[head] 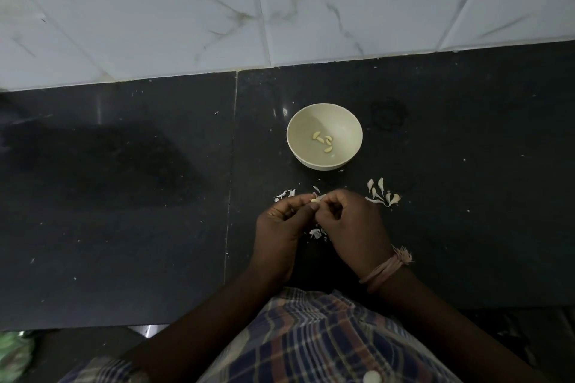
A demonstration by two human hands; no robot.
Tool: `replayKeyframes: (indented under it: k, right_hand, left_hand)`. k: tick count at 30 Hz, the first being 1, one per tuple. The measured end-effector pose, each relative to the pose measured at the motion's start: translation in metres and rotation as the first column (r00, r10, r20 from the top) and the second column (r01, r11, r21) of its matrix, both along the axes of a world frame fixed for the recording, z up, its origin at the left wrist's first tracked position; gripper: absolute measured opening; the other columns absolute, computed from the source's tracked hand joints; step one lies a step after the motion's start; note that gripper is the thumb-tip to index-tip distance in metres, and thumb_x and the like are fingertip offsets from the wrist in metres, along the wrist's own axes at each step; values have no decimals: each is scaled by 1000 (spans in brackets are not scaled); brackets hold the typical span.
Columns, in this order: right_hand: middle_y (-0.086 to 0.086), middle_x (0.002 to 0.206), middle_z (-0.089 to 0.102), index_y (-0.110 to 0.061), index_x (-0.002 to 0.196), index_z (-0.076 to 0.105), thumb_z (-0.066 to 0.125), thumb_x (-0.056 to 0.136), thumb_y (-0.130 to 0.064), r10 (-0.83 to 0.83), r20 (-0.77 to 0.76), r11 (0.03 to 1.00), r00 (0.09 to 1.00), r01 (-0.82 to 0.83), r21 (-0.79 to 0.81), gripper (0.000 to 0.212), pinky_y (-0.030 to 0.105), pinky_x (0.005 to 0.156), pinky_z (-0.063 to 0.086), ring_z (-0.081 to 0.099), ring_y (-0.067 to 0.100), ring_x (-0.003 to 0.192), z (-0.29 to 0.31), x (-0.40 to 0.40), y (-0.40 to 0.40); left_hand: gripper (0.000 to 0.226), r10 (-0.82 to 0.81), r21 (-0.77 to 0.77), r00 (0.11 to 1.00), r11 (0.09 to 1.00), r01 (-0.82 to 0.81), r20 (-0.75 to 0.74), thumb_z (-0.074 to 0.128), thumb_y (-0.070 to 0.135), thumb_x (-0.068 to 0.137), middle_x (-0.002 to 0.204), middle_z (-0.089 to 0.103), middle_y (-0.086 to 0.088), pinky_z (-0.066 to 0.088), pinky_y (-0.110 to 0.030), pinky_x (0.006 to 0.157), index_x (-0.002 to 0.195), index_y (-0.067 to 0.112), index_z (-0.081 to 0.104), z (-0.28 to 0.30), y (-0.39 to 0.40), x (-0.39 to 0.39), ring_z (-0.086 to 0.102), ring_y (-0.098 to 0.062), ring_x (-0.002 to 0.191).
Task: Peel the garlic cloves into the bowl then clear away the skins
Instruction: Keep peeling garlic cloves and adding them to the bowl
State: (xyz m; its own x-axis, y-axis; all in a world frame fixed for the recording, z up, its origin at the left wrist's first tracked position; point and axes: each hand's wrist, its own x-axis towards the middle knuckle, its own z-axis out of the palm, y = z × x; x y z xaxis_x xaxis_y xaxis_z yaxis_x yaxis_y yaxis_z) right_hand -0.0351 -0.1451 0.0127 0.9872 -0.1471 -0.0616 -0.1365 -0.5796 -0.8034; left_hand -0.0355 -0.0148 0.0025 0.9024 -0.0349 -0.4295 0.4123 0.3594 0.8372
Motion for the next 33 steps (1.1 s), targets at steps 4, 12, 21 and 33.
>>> replayKeyframes:
  k: [4, 12, 21, 33]
  right_hand:
    - [-4, 79, 68, -15, 87, 72, 72, 85, -19, -8, 8, 1000, 1000, 8, 7, 4, 40, 72, 56, 65, 13, 75, 2, 1, 2]
    - [-7, 72, 69, -19, 84, 70, 72, 86, -23, -9, -92, 997, 996, 16, 74, 4, 25, 65, 53, 65, 4, 68, 8, 3, 0]
    - [3, 52, 57, -4, 86, 68, 61, 96, -16, -43, -325, 834, 945, 214, 509, 17, 26, 44, 38, 48, 17, 42, 16, 3, -1]
    - [9, 74, 74, -9, 88, 68, 61, 97, -17, -160, -229, 853, 960, 251, 457, 14, 43, 65, 58, 69, 22, 60, 13, 4, -7]
  left_hand:
    - [15, 15, -6, 1000, 1000, -15, 7, 69, -1, 90, 101, 75, -21, 58, -33, 81, 96, 9, 79, 3, -1, 0, 72, -26, 91]
    - [15, 27, -68, 999, 997, -28, -21, 67, -2, 91, 101, 74, -22, 58, -37, 86, 102, 3, 75, 5, 1, -1, 71, -29, 93]
    - [22, -22, -296, 988, 955, -24, -152, 67, 10, 85, 96, 72, -11, 58, -24, 71, 107, 7, 71, 14, 0, 4, 69, -16, 79]
    - [21, 29, -426, 972, 895, -129, -233, 67, 4, 80, 93, 73, -13, 61, -22, 77, 101, 3, 68, 17, 0, 8, 73, -17, 83]
